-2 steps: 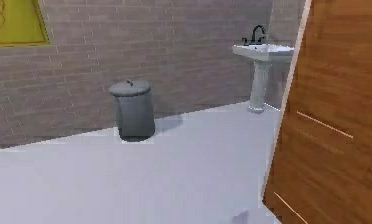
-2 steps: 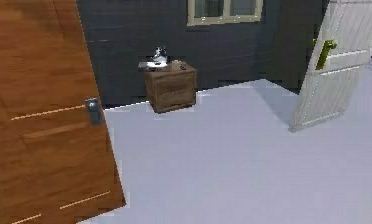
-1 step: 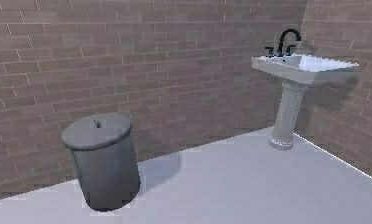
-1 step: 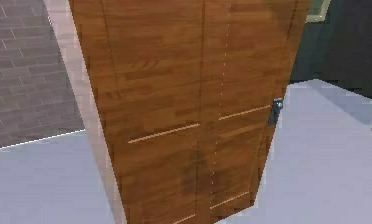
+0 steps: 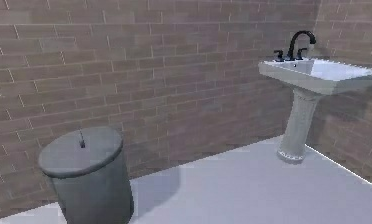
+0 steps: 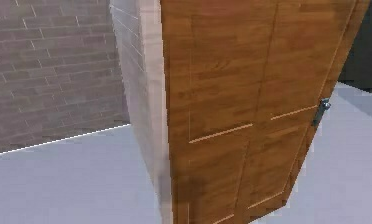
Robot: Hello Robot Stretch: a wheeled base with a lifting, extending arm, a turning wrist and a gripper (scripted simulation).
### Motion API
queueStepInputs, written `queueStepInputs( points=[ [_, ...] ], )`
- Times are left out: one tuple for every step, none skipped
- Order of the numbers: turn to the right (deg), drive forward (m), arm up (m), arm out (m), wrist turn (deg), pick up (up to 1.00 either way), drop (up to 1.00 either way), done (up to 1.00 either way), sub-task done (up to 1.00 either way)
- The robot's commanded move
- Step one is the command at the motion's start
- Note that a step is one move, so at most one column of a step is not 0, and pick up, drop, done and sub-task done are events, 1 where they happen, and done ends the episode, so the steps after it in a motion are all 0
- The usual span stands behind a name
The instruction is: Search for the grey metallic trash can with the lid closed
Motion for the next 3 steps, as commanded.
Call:
queueStepInputs(
  points=[
    [6.0, 0.00, 0.00, 0.00, 0.0, 0.00, 0.00, 0.00, 0.00],
    [0.0, 0.35, 0.00, 0.00, 0.0, 0.00, 0.00, 0.00, 0.00],
    [-45.0, 0.00, 0.00, 0.00, 0.0, 0.00, 0.00, 0.00, 0.00]
  ],
)
